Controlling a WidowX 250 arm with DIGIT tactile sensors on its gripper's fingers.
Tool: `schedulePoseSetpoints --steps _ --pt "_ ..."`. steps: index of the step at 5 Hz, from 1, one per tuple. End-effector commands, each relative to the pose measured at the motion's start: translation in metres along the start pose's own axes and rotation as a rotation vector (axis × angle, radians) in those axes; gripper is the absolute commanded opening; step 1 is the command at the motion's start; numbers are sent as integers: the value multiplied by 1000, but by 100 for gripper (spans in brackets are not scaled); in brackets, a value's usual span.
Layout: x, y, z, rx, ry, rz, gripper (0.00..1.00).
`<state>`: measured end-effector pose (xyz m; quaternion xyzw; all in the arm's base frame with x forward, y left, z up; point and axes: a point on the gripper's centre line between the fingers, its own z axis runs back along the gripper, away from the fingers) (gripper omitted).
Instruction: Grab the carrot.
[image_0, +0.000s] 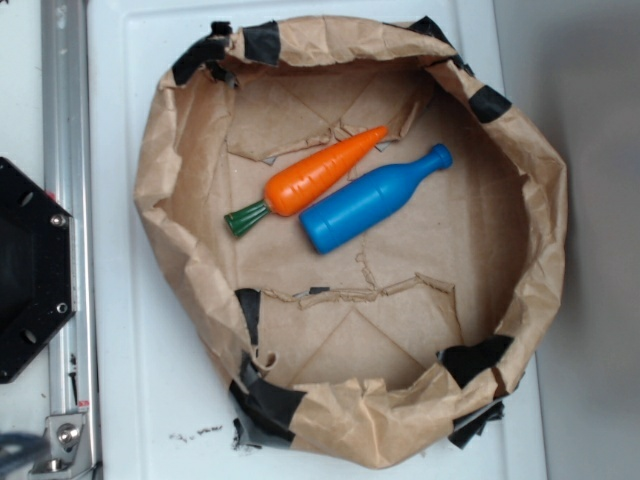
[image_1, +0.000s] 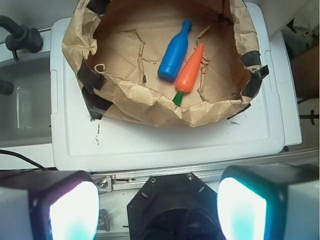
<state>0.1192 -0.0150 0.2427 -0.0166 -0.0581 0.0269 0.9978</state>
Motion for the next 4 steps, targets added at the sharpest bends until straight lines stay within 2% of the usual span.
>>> schedulePoseSetpoints --steps 1,2,3,4 --pt "0 0 0 0 0 0 100" --pt "44 24 -50 -63 -115 -19 100" --pt "87 36 -90 17 -233 -87 100" --pt "109 40 -128 21 -186 -40 100"
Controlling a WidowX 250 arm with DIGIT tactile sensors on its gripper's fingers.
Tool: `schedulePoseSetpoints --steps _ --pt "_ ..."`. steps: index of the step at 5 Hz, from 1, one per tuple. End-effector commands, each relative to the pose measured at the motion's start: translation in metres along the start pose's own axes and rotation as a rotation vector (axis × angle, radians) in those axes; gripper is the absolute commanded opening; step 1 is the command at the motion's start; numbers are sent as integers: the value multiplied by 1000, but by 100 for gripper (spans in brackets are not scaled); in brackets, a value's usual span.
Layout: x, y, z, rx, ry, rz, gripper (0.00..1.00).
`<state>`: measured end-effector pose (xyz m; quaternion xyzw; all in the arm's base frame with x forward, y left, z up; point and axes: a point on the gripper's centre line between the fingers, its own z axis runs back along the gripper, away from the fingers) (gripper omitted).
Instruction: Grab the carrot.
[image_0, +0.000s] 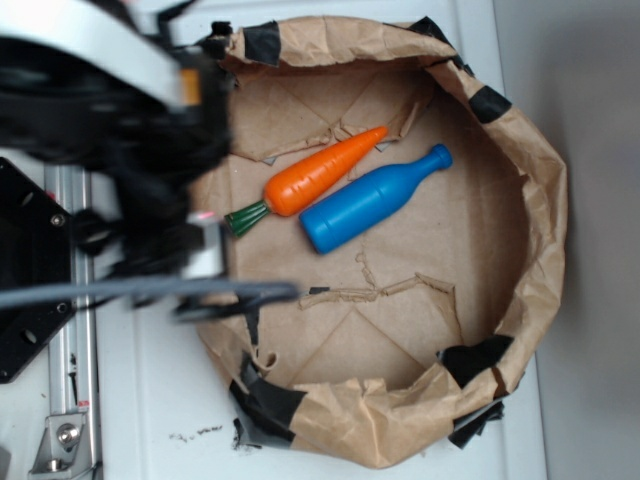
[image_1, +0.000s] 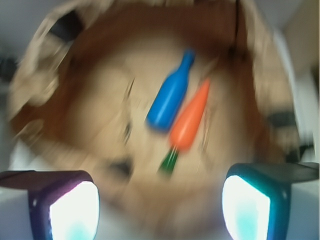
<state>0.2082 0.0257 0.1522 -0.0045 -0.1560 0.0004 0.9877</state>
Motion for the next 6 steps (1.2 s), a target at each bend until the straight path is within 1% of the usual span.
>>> schedulePoseSetpoints --steps 1,2,3,4,5,6 --pt "29 -4 -78 17 75 -15 100" --pt "18 -10 -104 34 137 -110 100" --pt "0 -7 -127 54 239 -195 100" --pt "-6 7 -133 45 283 -209 100" --pt "-2 15 -132 62 328 -198 100" --pt "7 21 -138 108 331 -164 0"
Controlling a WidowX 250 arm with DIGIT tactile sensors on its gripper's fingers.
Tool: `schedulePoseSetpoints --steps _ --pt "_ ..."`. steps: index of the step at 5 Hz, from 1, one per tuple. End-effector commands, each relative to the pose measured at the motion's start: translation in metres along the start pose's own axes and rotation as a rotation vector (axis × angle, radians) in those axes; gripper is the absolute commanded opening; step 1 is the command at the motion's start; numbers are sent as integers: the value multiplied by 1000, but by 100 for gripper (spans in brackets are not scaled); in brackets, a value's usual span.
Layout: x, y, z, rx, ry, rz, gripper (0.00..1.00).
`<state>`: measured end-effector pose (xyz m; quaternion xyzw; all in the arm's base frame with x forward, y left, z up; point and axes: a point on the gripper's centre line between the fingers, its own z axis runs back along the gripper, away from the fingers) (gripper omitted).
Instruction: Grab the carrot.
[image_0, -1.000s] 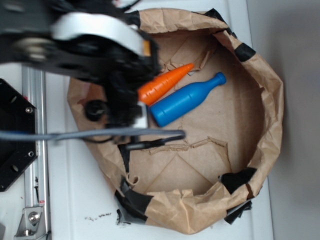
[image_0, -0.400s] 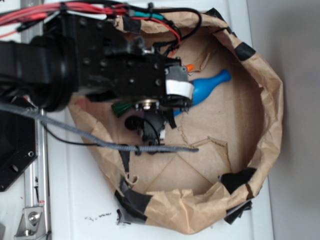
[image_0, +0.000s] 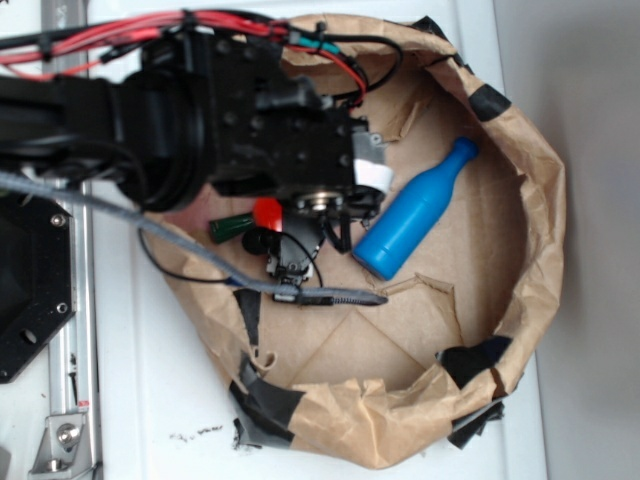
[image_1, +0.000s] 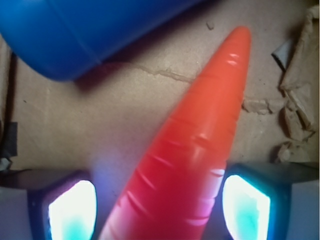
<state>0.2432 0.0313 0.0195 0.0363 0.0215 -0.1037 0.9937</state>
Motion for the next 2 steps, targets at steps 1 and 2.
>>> schedulePoseSetpoints --steps 1,2 --pt "19 24 6 77 -22 107 0" --pt "24 28 11 75 -15 137 0"
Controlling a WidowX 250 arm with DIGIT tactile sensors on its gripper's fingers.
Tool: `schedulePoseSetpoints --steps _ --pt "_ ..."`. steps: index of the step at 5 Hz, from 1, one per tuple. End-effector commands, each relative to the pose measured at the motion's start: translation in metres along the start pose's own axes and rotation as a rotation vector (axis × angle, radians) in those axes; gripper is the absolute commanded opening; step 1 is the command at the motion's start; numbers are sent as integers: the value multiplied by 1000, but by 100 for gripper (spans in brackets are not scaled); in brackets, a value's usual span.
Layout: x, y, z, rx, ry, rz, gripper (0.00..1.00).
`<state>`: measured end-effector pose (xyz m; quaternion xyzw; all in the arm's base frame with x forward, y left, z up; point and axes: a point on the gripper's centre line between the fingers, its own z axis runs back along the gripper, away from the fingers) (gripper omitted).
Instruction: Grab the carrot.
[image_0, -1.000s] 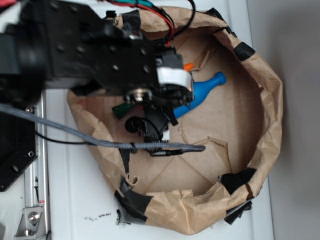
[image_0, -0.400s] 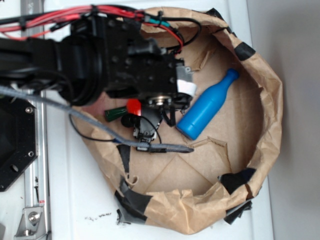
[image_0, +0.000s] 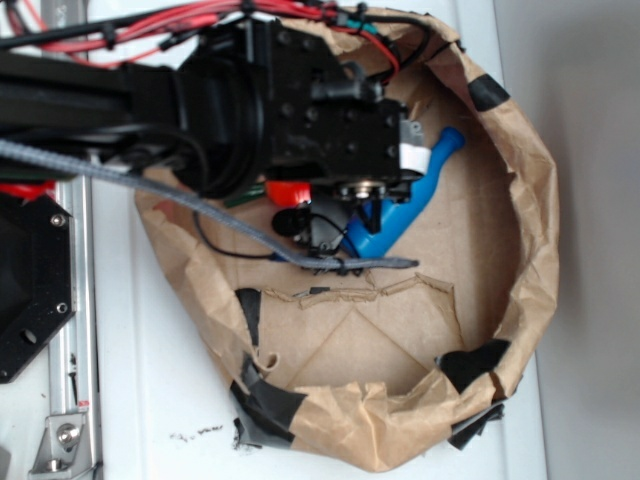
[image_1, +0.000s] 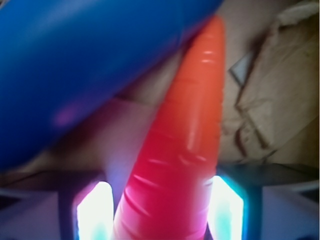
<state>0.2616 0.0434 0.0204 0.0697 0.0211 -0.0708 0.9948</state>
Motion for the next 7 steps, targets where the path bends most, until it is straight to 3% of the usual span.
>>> schedulePoseSetpoints --steps 1,2,3,4,5,7 --pt "5 15 25 18 -37 87 0" --pt "-4 14 65 22 -84 102 0" --pt "-12 6 116 -18 -179 208 0" --pt "-12 -3 168 -56 -203 251 0" --pt "-13 -16 212 -16 -174 315 0" --pt "-14 -25 188 7 -130 309 0"
